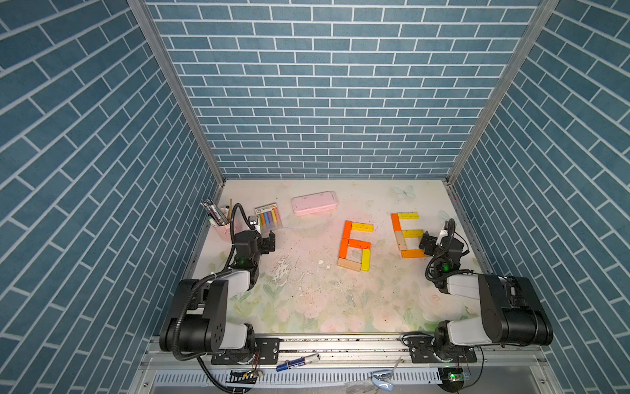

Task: Assemble the number 6 with building blocks
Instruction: Reset both arms

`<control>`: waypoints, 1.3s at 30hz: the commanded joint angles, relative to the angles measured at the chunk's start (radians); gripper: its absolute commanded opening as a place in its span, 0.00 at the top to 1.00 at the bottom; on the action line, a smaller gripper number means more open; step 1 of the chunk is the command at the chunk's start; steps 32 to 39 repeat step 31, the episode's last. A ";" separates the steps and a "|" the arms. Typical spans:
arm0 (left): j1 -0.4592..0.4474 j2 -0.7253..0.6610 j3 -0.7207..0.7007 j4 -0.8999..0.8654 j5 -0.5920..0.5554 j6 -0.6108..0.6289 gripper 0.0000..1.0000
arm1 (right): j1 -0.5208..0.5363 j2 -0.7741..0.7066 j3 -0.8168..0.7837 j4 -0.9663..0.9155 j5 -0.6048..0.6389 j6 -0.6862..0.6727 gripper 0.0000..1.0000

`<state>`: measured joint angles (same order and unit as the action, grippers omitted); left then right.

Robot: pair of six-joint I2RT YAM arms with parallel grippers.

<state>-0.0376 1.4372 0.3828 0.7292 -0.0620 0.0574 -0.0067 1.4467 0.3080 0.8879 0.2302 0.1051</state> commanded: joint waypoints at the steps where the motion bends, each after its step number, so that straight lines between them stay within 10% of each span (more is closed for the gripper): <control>1: 0.003 0.091 -0.025 0.196 0.017 0.027 0.01 | -0.004 0.087 -0.001 0.137 -0.069 -0.049 0.02; 39: 0.007 0.088 0.022 0.093 -0.002 0.010 0.01 | -0.040 0.091 0.087 -0.030 -0.184 -0.045 0.01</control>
